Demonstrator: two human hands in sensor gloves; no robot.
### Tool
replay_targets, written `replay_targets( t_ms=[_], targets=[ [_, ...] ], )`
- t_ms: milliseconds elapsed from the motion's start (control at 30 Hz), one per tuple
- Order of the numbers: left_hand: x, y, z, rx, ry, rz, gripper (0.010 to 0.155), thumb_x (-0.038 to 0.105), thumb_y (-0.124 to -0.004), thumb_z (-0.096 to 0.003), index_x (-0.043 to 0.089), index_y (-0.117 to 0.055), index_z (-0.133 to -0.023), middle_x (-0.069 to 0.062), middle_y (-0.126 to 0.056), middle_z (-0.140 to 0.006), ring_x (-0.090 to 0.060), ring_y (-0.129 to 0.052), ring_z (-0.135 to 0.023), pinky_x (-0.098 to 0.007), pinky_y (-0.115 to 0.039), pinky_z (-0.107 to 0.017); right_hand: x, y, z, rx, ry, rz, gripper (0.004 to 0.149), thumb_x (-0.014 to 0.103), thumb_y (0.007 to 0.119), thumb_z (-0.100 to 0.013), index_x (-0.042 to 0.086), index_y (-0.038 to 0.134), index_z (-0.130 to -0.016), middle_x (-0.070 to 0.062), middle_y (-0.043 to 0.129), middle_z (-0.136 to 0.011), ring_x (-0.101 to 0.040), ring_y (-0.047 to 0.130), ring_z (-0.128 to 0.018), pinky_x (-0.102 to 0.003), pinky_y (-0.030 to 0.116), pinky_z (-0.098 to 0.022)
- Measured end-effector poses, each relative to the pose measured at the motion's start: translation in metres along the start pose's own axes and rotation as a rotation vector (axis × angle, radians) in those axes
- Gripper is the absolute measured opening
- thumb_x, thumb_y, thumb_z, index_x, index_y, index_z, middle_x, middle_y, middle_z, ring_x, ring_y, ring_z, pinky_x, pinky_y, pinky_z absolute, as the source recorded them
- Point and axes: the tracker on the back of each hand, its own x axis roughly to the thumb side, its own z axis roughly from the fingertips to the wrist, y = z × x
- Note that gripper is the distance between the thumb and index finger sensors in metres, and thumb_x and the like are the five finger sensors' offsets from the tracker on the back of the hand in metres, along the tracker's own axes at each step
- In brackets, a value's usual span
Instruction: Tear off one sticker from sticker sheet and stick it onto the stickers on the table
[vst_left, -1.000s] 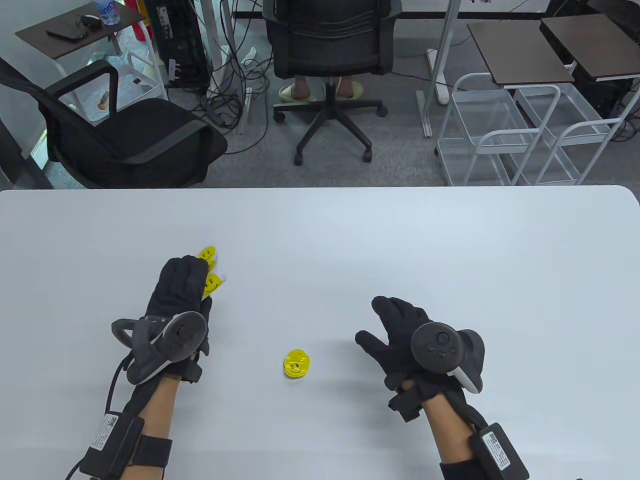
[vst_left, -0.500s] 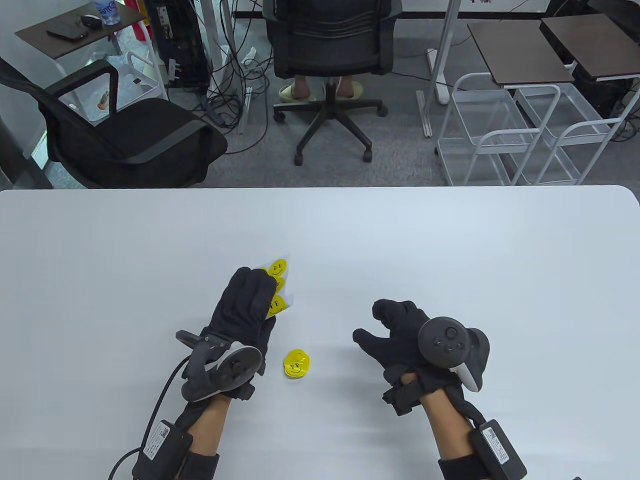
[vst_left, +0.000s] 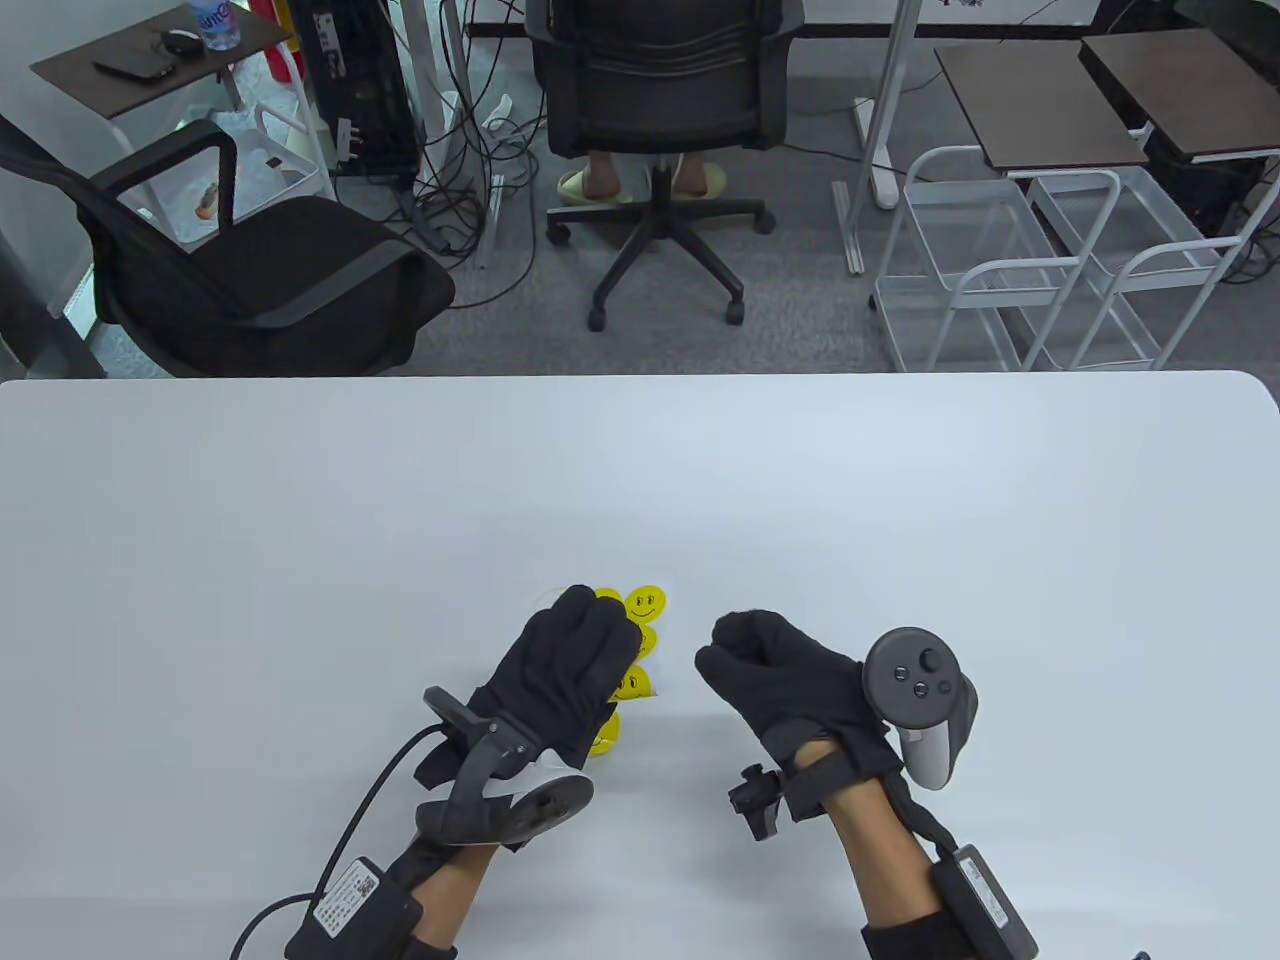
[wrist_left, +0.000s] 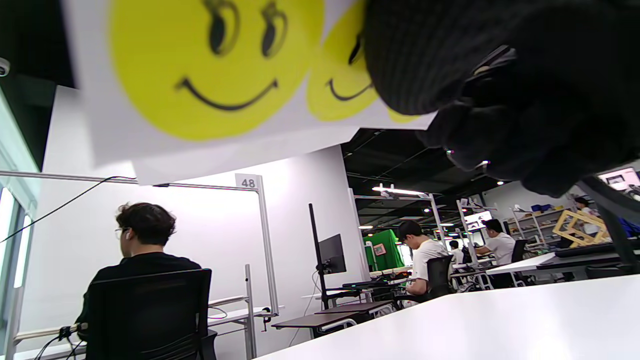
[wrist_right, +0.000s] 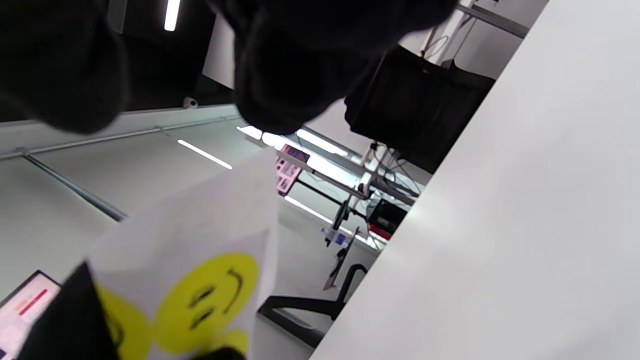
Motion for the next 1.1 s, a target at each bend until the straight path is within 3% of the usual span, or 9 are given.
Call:
replay_targets(
  t_ms=[167, 267, 367, 467, 533, 667, 767, 900, 1100],
  targets=[
    [0.017, -0.003, -0.003, 0.003, -0.050, -0.031, 0.071, 0.034, -0.081, -0.0483, 0.021, -0.047, -0.109, -0.009, -0.056, -0.117, -0.038, -0.056, -0.108, -0.049, -0.064, -0.075, -0.010, 0.009, -0.003, 0.042, 0.096, -0.092, 0.070, 0.063, 0.083, -0.044, 0.006, 0.082, -0.084, -0.003, 0.093, -0.054, -0.003, 0.084, -0.012, -0.025, 0.076, -0.001],
    [0.029, -0.005, -0.003, 0.004, -0.101, -0.077, 0.071, 0.034, -0.081, -0.0483, 0.020, -0.047, -0.109, -0.009, -0.056, -0.116, -0.038, -0.057, -0.108, -0.049, -0.064, -0.075, -0.014, 0.014, -0.004, 0.058, 0.143, -0.147, 0.062, 0.056, 0.082, -0.048, 0.005, 0.083, -0.083, -0.003, 0.093, -0.053, -0.003, 0.083, -0.011, -0.026, 0.076, 0.000],
    [0.035, -0.008, -0.003, -0.007, -0.126, -0.091, 0.071, 0.034, -0.081, -0.0482, 0.020, -0.048, -0.109, -0.009, -0.056, -0.116, -0.038, -0.057, -0.107, -0.049, -0.065, -0.074, -0.013, 0.014, -0.003, 0.034, 0.147, -0.158, 0.046, 0.042, 0.080, -0.051, 0.007, 0.085, -0.080, -0.002, 0.094, -0.050, -0.003, 0.083, -0.009, -0.026, 0.076, 0.001],
    [0.037, -0.009, -0.003, -0.019, -0.131, -0.080, 0.072, 0.035, -0.081, -0.0482, 0.020, -0.047, -0.109, -0.010, -0.055, -0.117, -0.039, -0.056, -0.108, -0.049, -0.064, -0.075, -0.010, 0.014, -0.002, 0.024, 0.130, -0.101, 0.043, 0.039, 0.080, -0.050, 0.008, 0.085, -0.079, -0.001, 0.093, -0.049, -0.003, 0.083, -0.009, -0.026, 0.076, 0.001],
    [0.035, -0.008, -0.003, -0.027, -0.127, -0.079, 0.075, 0.040, -0.081, -0.0477, 0.020, -0.044, -0.110, -0.011, -0.051, -0.118, -0.040, -0.052, -0.109, -0.050, -0.061, -0.075, -0.009, 0.012, 0.000, -0.022, 0.111, -0.074, 0.043, 0.039, 0.080, -0.050, 0.008, 0.085, -0.079, -0.001, 0.093, -0.049, -0.003, 0.083, -0.008, -0.026, 0.076, 0.001],
    [0.018, -0.005, -0.002, -0.039, -0.037, -0.022, 0.097, 0.063, -0.077, -0.0432, 0.016, -0.027, -0.112, -0.017, -0.030, -0.120, -0.046, -0.033, -0.109, -0.055, -0.049, -0.077, -0.005, 0.007, 0.002, -0.089, 0.073, -0.075, 0.043, 0.039, 0.080, -0.050, 0.008, 0.085, -0.078, 0.000, 0.093, -0.048, -0.002, 0.083, -0.008, -0.025, 0.075, 0.002],
    [-0.005, -0.003, 0.004, 0.031, 0.147, 0.207, 0.106, 0.070, -0.068, -0.0418, 0.012, -0.014, -0.111, -0.023, -0.016, -0.118, -0.052, -0.024, -0.107, -0.059, -0.042, -0.076, -0.002, 0.006, 0.004, -0.081, 0.047, -0.082, 0.042, 0.039, 0.080, -0.050, 0.008, 0.085, -0.078, 0.000, 0.093, -0.048, -0.002, 0.083, -0.008, -0.026, 0.075, 0.002],
    [-0.037, -0.015, 0.017, 0.109, 0.487, 0.718, 0.115, 0.069, -0.074, -0.0415, 0.004, -0.004, -0.107, -0.028, -0.007, -0.115, -0.054, -0.022, -0.105, -0.059, -0.041, -0.076, 0.005, 0.009, 0.008, -0.057, -0.009, -0.045, 0.042, 0.039, 0.080, -0.050, 0.008, 0.085, -0.078, 0.000, 0.093, -0.048, -0.002, 0.083, -0.008, -0.026, 0.076, 0.001],
    [-0.064, -0.051, 0.032, -0.019, 0.660, 1.353, 0.124, 0.072, -0.080, -0.0405, 0.001, -0.002, -0.106, -0.030, -0.010, -0.115, -0.054, -0.033, -0.107, -0.054, -0.052, -0.077, 0.009, 0.016, 0.008, -0.006, -0.065, -0.044, 0.042, 0.039, 0.080, -0.050, 0.008, 0.085, -0.078, 0.000, 0.093, -0.048, -0.003, 0.083, -0.008, -0.026, 0.076, 0.001]
  ],
)
